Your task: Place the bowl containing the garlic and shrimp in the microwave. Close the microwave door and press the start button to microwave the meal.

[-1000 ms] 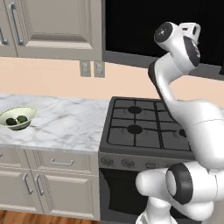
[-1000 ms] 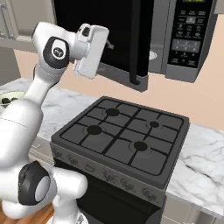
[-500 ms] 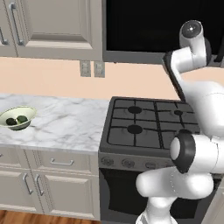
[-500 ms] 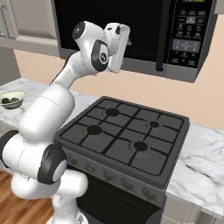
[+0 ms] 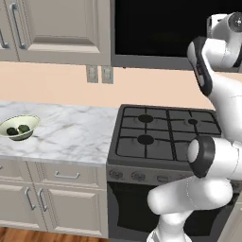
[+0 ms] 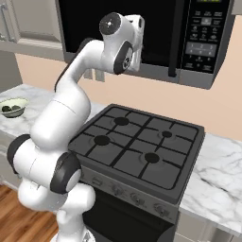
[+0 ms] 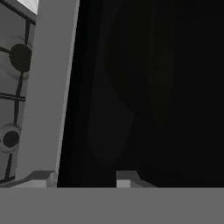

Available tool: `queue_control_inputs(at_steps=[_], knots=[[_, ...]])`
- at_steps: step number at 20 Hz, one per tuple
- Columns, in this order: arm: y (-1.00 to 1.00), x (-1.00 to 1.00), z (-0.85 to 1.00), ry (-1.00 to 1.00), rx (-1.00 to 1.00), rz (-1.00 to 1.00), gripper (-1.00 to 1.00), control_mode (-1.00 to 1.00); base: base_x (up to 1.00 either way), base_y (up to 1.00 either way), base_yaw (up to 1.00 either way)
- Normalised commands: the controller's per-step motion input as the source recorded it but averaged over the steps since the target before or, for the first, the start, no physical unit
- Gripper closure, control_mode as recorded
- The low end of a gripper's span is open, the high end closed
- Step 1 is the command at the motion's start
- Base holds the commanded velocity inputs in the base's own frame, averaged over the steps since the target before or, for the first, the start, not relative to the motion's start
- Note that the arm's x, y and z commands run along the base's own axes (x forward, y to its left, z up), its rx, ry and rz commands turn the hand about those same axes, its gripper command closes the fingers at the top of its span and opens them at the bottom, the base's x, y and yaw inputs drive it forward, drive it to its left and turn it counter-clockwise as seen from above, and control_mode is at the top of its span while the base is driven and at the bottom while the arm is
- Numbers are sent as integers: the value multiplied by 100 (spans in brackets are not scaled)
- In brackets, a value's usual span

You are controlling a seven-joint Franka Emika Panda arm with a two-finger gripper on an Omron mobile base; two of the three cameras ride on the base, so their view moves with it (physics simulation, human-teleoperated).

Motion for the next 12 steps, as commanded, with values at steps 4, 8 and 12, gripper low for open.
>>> queue_control_inputs(at_steps=[4, 8, 12], knots=[[-45, -99, -11, -12, 0, 23, -100, -100, 0, 0, 0], [-4, -100, -1, -17, 0, 26, -100, -100, 0, 0, 0], [-8, -100, 0, -5, 0, 22, -100, -100, 0, 0, 0]])
